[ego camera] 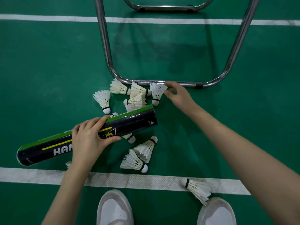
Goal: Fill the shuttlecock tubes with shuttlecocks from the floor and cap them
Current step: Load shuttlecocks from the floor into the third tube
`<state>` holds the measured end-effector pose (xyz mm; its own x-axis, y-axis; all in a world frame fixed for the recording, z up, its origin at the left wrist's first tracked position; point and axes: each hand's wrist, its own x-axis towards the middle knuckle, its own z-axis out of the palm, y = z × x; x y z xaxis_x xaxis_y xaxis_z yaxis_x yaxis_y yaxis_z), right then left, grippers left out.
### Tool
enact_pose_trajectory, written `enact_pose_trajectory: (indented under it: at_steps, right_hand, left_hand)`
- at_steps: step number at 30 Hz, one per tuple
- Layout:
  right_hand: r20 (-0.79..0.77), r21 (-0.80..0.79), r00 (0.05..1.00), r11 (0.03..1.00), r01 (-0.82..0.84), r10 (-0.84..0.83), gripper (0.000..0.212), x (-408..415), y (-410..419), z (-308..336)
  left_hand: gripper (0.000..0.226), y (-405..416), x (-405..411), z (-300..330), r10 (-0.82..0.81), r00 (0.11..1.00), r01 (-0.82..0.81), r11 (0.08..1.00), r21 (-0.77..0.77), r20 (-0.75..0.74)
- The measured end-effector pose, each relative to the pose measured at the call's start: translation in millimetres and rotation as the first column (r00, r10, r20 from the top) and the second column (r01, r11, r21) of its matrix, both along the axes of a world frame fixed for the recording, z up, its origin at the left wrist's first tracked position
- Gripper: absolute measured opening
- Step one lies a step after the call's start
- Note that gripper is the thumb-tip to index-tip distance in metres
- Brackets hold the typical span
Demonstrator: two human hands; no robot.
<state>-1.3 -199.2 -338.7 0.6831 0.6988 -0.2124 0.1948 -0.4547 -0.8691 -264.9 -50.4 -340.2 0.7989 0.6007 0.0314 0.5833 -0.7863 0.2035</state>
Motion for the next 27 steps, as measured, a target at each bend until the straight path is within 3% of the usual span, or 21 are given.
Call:
enact_pose_trajectory:
  at_steps: [7,10,13,15,16,20,27]
  right_hand:
    - [0.068,-0.217,0.993,0.973,-0.082,0.099,0.057,15,19,-23]
    - [0.124,-0.234,0.989,0.971,-0.054,0.085,0.055,15,21,-32]
    - [0.175,-0.236,0.982,0.971,-0.035,0.078,0.04,9,18,-39]
    - [0.185,-0.235,0.979,0.971,-0.045,0.09,0.013,4,14,-42]
    - [0.179,-0.208,0.98,0.977,-0.047,0.085,0.008,0,11,-41]
    - [0.1,-0.086,0.995,0.996,0.038,-0.029,0.022,-11,1,-33]
    - [-0.132,0.134,0.968,0.964,0.231,-0.213,0.009,-42,-27,5]
  left_hand:
    - [0.086,6,0,-1,0.021,1.0,-0.021,1.0,-0.003,-0.01]
    - [0.088,10,-2,0,0.041,0.999,-0.041,0.999,-0.003,-0.009]
    - [0.088,15,-3,-1,0.049,0.999,-0.049,0.999,0.007,-0.007]
    - [0.088,16,-4,-1,0.05,0.999,-0.05,0.999,0.008,0.0]
    - [0.088,16,-4,-1,0.051,0.999,-0.051,0.999,0.007,0.005]
    - [0.088,17,-3,-1,0.054,0.999,-0.054,0.999,0.006,0.007]
    - [0.088,10,-7,1,0.039,0.999,-0.039,0.999,0.001,0.016]
